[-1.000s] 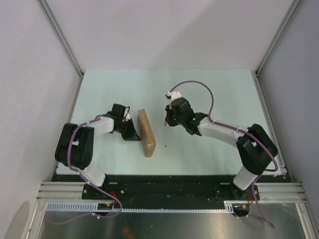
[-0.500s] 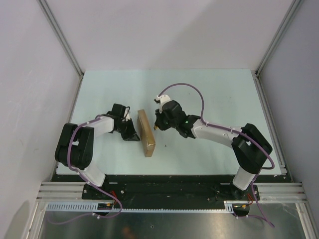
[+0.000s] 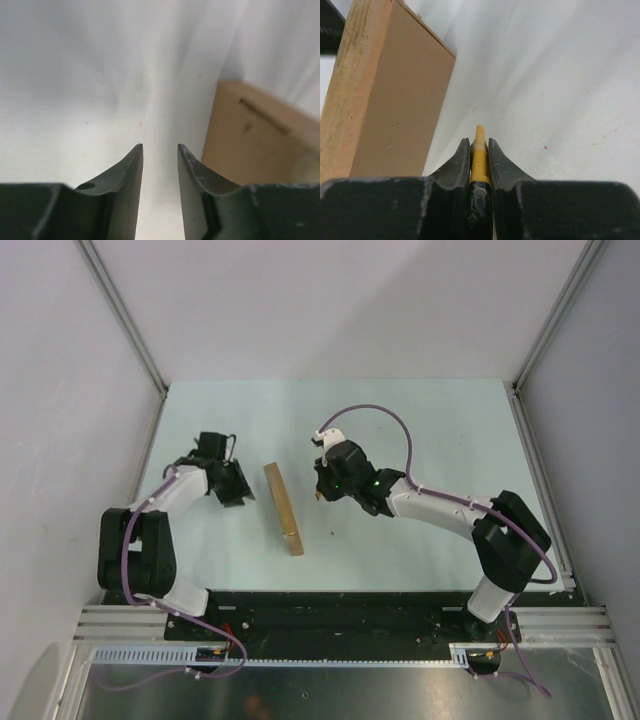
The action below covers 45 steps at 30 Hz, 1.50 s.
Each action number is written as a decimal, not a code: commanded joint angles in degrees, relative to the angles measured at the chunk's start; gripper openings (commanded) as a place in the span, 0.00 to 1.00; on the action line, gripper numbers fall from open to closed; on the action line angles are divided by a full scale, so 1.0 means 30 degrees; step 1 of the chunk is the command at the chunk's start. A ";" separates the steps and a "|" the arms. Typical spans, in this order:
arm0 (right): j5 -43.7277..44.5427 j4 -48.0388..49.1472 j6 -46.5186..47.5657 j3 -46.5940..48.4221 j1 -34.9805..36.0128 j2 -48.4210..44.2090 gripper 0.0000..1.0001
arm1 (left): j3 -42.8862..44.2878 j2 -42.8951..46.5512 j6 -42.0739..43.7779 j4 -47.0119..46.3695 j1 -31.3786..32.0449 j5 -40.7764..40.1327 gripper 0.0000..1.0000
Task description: Unpack the express box
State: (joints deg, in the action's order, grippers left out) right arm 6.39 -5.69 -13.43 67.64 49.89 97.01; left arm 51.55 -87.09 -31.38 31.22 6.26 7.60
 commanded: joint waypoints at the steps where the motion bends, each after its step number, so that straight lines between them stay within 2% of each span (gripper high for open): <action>1: 0.1237 -0.1466 0.0200 0.0951 0.0245 -0.2448 0.00 | 0.3139 0.0848 0.0702 0.0286 -0.1176 -0.1185 0.41; 4: 0.1823 -0.2347 0.0462 0.0951 0.0508 -0.3824 0.00 | 0.5364 -0.0318 0.1140 0.0257 -0.1267 -0.0340 0.50; 7: 0.1883 -0.2875 0.0872 0.0980 0.1064 -0.4883 0.00 | 0.7620 -0.1842 0.1784 0.0257 -0.1267 0.1500 0.54; 12: 0.2790 -0.3726 0.1225 0.1009 0.2323 -0.6786 0.00 | 1.0235 -0.2845 0.2545 0.0140 -0.1092 0.2449 0.58; 17: 0.1183 -0.4020 0.2540 0.1009 0.4285 -0.7581 0.00 | 1.2111 -0.3371 0.3982 -0.0007 -0.0448 0.3938 0.64; 23: 0.1296 -0.3289 0.4418 0.1009 0.6715 -0.5973 0.00 | 1.2875 -0.4777 0.5182 -0.0007 0.0958 0.5289 0.69; 28: 0.1384 -0.1913 0.5589 0.1243 0.7539 -0.4274 0.00 | 1.3548 -0.6066 0.6939 -0.0007 0.2276 0.6631 0.68; 35: 0.3139 -0.1559 0.6996 0.1947 0.8418 -0.1871 0.00 | 1.2993 -0.6038 0.9196 -0.0007 0.3741 0.8772 0.67; 41: 0.4895 -0.1237 0.7612 0.2005 0.8654 -0.0814 0.00 | 1.2144 -0.6185 0.9288 -0.0007 0.4182 0.9012 0.64; 45: 0.5866 -0.1441 0.7232 0.1976 0.8566 -0.0756 0.00 | 1.1558 -0.6565 0.9141 -0.0007 0.4241 0.7905 0.63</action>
State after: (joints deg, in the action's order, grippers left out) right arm 16.88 -8.69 7.27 72.27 76.38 93.73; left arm 87.85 -106.65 -6.90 31.81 18.81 31.83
